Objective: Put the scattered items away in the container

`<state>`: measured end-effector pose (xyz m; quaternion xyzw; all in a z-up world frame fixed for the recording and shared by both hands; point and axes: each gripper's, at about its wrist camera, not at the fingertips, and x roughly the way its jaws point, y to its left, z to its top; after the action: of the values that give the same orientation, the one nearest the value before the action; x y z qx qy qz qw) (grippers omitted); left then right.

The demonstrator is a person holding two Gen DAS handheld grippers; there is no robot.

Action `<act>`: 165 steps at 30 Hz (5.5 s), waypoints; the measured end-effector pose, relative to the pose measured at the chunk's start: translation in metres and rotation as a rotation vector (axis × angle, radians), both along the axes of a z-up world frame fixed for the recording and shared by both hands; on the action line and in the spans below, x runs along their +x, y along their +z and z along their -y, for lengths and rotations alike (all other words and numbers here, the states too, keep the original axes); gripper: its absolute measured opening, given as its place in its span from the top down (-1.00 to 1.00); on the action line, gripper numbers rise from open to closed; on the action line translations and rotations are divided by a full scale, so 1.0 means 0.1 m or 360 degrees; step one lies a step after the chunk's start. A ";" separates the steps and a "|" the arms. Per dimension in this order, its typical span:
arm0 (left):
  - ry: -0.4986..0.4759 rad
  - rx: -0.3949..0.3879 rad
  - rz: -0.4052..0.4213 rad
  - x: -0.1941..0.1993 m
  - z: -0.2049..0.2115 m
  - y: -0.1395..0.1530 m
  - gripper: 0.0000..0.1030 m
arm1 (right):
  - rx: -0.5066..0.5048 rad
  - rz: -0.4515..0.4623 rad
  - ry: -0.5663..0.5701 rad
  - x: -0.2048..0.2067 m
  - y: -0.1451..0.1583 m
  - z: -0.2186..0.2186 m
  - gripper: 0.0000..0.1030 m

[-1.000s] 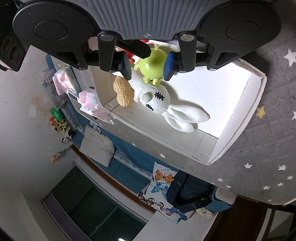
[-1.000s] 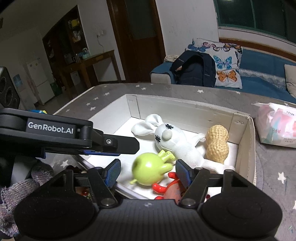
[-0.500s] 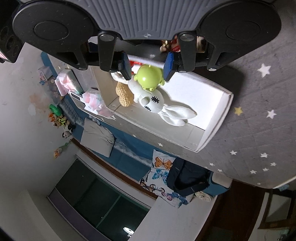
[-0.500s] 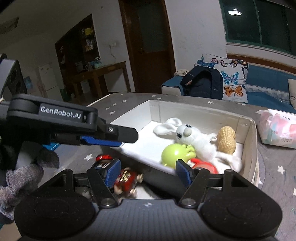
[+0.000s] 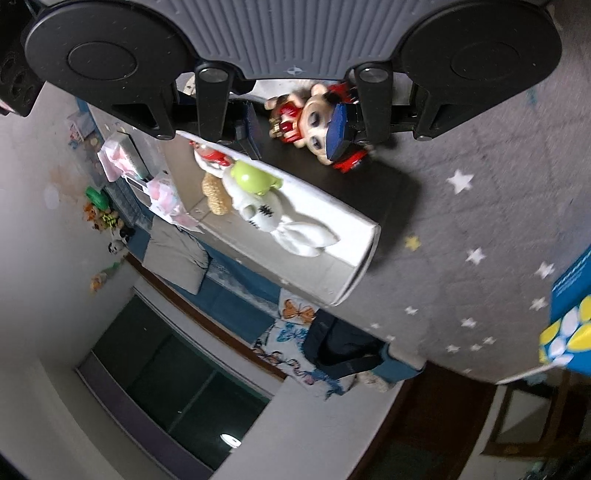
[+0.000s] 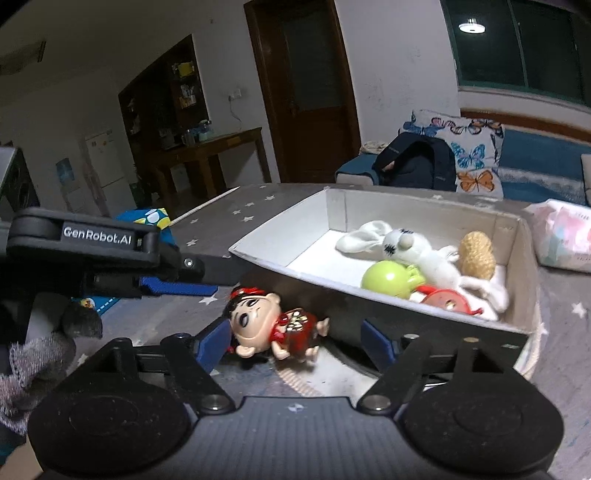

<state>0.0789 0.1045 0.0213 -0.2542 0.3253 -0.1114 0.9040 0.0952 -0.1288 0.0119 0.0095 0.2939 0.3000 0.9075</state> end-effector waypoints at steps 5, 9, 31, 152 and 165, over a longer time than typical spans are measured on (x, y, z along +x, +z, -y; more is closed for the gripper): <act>0.0013 -0.0103 -0.0055 0.02 -0.16 -0.12 0.22 | -0.0024 -0.0037 0.0007 0.05 -0.11 -0.16 -0.64; 0.0023 -0.0164 -0.0079 0.03 -0.25 -0.20 0.22 | -0.0031 -0.0070 -0.0002 0.12 -0.18 -0.25 -0.64; -0.0056 -0.0352 -0.0214 0.32 -0.46 -0.51 0.19 | 0.0005 -0.0218 0.0095 0.42 -0.38 -0.46 -0.67; -0.0013 0.0494 0.0105 -0.05 0.79 0.18 0.15 | 0.0000 0.0101 -0.0216 0.05 0.27 0.40 -1.00; 0.0086 0.0575 0.0070 -0.35 0.82 0.03 0.15 | -0.0083 0.0038 -0.0352 -0.29 -0.03 0.40 -1.00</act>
<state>0.0443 0.0229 0.0247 -0.0938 0.3133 -0.0323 0.9445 0.0658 -0.1683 0.0091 0.0145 0.2880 0.1905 0.9384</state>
